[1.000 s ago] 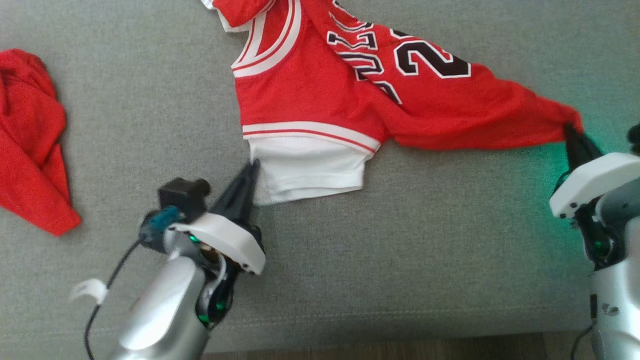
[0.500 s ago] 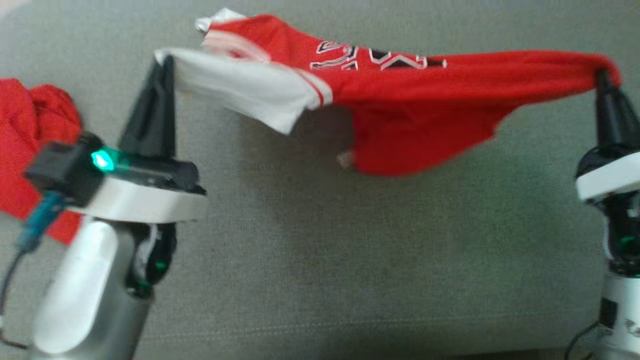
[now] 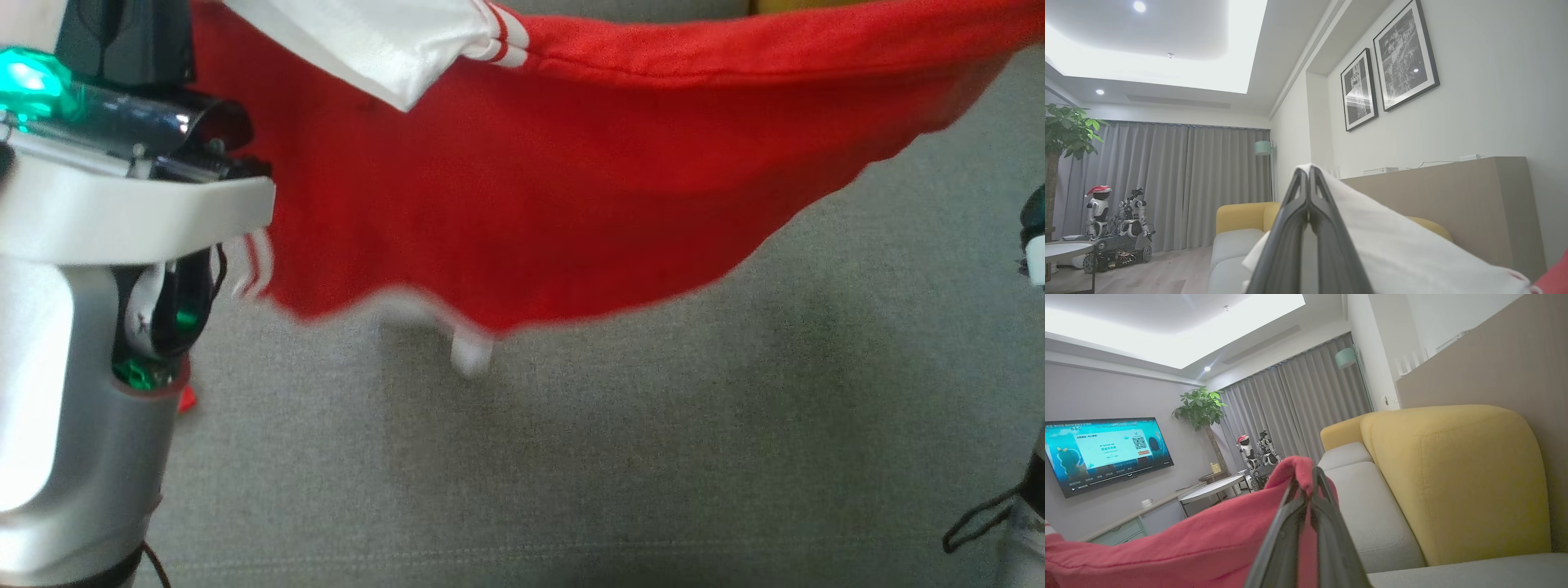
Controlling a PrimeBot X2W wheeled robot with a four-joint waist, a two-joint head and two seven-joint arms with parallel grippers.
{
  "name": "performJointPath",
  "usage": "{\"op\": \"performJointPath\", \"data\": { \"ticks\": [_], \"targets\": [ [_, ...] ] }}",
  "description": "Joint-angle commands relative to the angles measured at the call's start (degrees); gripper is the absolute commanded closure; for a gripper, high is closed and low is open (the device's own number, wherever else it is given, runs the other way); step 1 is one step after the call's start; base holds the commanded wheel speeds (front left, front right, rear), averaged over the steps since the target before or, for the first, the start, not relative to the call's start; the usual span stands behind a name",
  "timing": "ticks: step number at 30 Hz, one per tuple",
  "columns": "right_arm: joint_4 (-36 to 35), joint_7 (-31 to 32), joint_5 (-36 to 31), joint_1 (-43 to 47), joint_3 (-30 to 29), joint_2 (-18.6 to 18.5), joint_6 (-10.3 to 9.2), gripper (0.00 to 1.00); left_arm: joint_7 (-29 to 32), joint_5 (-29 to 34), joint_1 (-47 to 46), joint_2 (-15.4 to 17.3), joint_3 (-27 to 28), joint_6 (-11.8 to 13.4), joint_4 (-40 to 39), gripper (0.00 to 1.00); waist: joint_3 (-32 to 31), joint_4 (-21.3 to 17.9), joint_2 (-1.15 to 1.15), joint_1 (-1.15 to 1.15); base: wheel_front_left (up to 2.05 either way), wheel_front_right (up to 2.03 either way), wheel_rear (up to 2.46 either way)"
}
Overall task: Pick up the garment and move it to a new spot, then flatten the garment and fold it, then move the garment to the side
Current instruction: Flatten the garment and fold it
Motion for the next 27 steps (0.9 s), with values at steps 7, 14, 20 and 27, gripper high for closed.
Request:
{"op": "performJointPath", "data": {
  "ticks": [7, 14, 20, 27],
  "targets": [
    [-3.32, 2.7, -0.33, -2.22, 0.91, 0.41, -0.04, 1.0, 1.72, -0.9, -3.97, 1.72, 1.72, 0.07, -0.42, 1.0, -1.69, -0.01, 0.0, 0.0, 0.0, 0.0, 0.0],
    [-0.79, 2.72, 0.06, -4.44, 0.47, 0.46, -0.04, 1.0, 1.45, -2.32, -6.67, 1.21, 1.68, -1.01, 3.57, 1.0, -0.32, -0.44, 0.0, 0.0, 0.0, 0.0, 0.0],
    [7.54, 0.75, -0.55, -14.63, 2.02, 0.47, -0.04, 1.0, -0.43, -2.69, -16.0, 0.03, 1.29, -3.41, 13.06, 1.0, 3.84, -1.56, 0.0, 0.0, 0.0, 0.0, 0.0],
    [23.99, -7.69, -2.7, -33.38, 6.0, 0.41, -0.04, 1.0, -5.09, -1.3, -32.52, -1.34, 0.99, -7.42, 30.4, 1.0, 10.22, -3.09, 0.0, 0.0, 0.0, 0.0, 0.0]
  ]
}}
